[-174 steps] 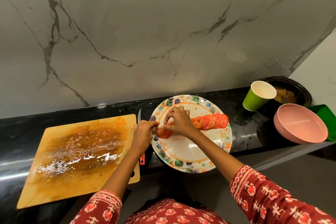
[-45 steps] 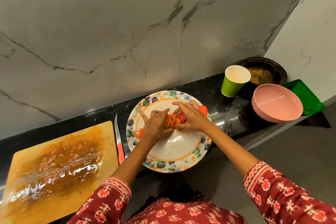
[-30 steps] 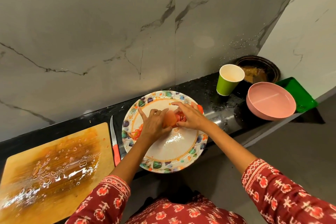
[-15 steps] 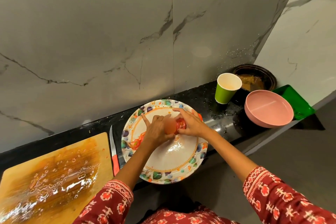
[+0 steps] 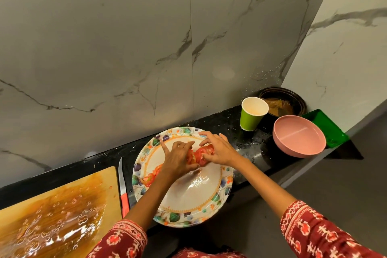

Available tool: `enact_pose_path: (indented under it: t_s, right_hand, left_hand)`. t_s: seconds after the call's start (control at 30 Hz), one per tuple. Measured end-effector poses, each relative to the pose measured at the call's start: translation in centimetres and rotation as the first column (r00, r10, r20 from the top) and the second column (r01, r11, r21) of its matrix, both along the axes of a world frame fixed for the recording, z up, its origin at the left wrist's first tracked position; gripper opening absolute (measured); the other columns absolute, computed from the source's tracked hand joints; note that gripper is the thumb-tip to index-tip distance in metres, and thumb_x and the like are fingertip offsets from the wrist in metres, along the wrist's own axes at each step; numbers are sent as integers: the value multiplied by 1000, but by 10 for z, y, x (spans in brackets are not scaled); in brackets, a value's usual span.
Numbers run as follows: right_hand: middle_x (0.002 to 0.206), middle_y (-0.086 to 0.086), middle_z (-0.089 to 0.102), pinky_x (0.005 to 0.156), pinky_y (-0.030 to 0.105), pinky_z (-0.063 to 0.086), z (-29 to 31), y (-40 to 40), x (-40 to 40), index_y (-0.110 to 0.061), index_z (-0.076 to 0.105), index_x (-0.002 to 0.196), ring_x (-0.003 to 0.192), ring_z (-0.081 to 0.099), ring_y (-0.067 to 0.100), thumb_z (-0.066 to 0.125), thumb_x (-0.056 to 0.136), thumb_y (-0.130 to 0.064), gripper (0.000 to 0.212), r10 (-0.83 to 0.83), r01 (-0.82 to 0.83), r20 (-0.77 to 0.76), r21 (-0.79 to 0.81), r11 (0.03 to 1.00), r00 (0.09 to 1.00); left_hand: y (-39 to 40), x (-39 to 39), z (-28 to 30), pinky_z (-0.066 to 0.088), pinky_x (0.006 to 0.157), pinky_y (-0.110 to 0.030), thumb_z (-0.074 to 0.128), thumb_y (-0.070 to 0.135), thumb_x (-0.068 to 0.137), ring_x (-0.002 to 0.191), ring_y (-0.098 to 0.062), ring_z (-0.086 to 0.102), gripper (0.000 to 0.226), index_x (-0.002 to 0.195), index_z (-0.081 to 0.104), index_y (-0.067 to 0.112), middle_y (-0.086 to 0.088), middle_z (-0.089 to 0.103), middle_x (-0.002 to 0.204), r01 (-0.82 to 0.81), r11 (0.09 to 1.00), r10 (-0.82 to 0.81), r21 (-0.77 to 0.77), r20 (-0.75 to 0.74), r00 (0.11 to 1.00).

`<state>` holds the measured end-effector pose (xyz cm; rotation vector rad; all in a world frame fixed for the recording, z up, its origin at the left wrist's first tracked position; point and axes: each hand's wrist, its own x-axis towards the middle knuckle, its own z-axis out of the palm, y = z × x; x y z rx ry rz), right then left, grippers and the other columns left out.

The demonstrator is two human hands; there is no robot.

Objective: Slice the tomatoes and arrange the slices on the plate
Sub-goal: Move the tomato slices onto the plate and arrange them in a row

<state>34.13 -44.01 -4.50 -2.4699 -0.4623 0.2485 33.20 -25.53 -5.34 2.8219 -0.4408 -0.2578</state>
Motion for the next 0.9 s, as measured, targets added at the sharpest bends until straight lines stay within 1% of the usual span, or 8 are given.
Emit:
enact_pose_path:
  t_s: [0.1,0.23,0.3,0.33,0.4,0.57,0.7,0.9]
  right_hand:
    - [120,-7,60,111,42,17,1,-6,1,-24,33,139,122,43,16,52,73,-43,71,17,-17,2,-38,999,1000]
    - [124,-1,56,109,39,22,3,-11,2,-23,33,140,120,42,18,59,76,-38,70,32,-31,13,-49,998,999]
    - [126,0,55,108,38,23,2,-14,2,-23,32,140,121,41,20,66,79,-32,70,50,-49,16,-66,997,999]
    - [127,1,54,107,37,23,3,-16,2,-22,32,141,121,41,20,67,80,-31,71,61,-59,22,-77,995,998]
    - [128,1,53,106,36,25,5,-22,3,-21,31,141,122,40,20,69,80,-34,73,75,-73,28,-88,993,997]
    - [129,3,54,102,40,36,10,-40,2,-22,33,140,121,41,20,68,81,-27,69,39,-39,27,-14,999,999]
    - [123,0,58,100,44,38,10,-56,2,-18,36,139,117,46,19,67,83,-29,65,-7,3,87,41,999,996]
    - [129,0,55,103,42,36,7,-59,1,-21,31,141,124,39,20,71,78,-22,75,63,-62,8,-68,996,998]
  left_hand:
    - [-2,4,-10,2,109,-67,59,66,74,136,-21,27,83,142,25,34,2,40,144,-10,999,9,-43,-38,999]
    - [-9,5,-13,13,110,-63,61,63,74,134,-21,29,82,142,25,33,3,42,143,-26,997,23,-70,-38,999]
    - [-15,3,-10,3,110,-66,60,62,76,136,-20,27,80,142,25,33,4,41,144,-33,998,32,-56,-26,999]
    - [-19,2,-8,-6,109,-66,59,62,77,137,-19,26,79,142,25,33,4,40,144,-34,998,34,-44,-13,999]
    - [-25,1,-3,-13,106,-64,57,62,78,138,-18,25,78,143,24,33,5,39,145,-32,999,32,-26,2,999]
    - [-33,-4,-4,-14,106,-66,61,59,77,137,-19,27,78,142,28,32,4,42,144,-46,997,47,-58,10,999]
    - [-33,-9,-4,-14,106,-64,62,57,78,137,-20,26,78,142,28,30,3,41,144,-68,996,70,-65,20,997]
    - [-31,-11,-5,-14,106,-65,62,55,78,137,-19,27,77,142,28,30,3,43,142,-107,994,107,-34,13,994]
